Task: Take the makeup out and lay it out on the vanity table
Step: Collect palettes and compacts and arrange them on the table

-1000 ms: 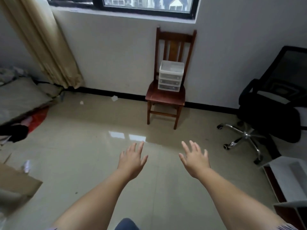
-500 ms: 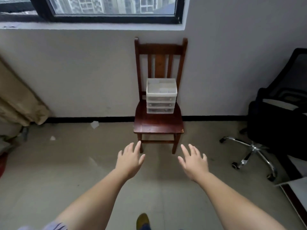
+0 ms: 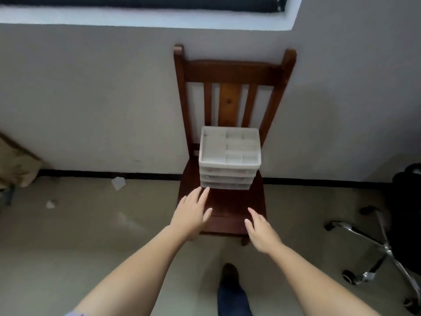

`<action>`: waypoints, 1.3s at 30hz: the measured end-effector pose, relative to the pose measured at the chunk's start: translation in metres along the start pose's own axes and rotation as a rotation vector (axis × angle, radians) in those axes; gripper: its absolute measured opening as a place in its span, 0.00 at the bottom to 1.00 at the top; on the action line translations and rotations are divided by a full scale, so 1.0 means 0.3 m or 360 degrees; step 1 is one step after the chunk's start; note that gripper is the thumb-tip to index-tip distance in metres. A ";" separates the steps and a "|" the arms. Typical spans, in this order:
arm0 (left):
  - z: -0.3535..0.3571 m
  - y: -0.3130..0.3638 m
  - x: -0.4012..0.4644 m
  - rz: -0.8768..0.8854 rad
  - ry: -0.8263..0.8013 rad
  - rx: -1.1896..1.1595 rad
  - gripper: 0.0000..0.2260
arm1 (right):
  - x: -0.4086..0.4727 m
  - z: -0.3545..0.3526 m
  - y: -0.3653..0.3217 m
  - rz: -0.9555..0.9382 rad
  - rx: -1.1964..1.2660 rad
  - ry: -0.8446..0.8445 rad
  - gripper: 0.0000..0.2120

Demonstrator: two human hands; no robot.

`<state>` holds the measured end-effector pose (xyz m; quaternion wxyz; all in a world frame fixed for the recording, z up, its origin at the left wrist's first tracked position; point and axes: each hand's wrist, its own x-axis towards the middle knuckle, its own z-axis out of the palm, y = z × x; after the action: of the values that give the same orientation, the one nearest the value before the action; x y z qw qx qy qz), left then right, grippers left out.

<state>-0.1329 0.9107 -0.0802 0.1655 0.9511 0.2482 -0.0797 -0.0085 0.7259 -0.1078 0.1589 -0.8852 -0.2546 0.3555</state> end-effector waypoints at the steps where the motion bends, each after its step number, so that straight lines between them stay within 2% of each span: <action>1: 0.002 -0.006 0.078 0.0004 0.0008 -0.0012 0.28 | 0.085 -0.005 -0.010 -0.0025 0.0055 -0.0040 0.24; 5: 0.032 -0.050 0.339 0.0135 0.0148 0.0058 0.30 | 0.377 0.014 -0.061 0.0012 0.0381 -0.0085 0.23; 9: 0.092 -0.123 0.511 0.0244 0.0095 0.0211 0.32 | 0.600 0.082 -0.103 0.0283 0.0900 -0.0074 0.20; 14: 0.198 -0.206 0.578 0.0407 0.0182 0.0365 0.36 | 0.801 0.131 -0.172 0.0829 0.2573 0.0148 0.16; 17: 0.229 -0.223 0.580 0.0453 0.0264 0.0389 0.37 | 0.849 0.145 -0.190 0.1029 0.3034 0.0311 0.14; 27: 0.221 -0.205 0.570 0.0356 0.0144 0.0357 0.36 | 0.857 0.160 -0.212 0.1000 0.3242 0.0484 0.17; 31: 0.219 -0.209 0.574 0.0354 0.0121 0.0396 0.36 | 0.858 0.154 -0.209 0.1000 0.3226 0.0417 0.13; 39: 0.216 -0.199 0.576 0.0300 0.0052 0.0428 0.38 | 0.741 0.235 -0.139 0.1191 0.3252 0.0347 0.15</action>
<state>-0.0180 1.0139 -0.1973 0.0394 0.9850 0.1475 -0.0808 0.0647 0.8925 -0.2595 0.7221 -0.3836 0.4613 0.3445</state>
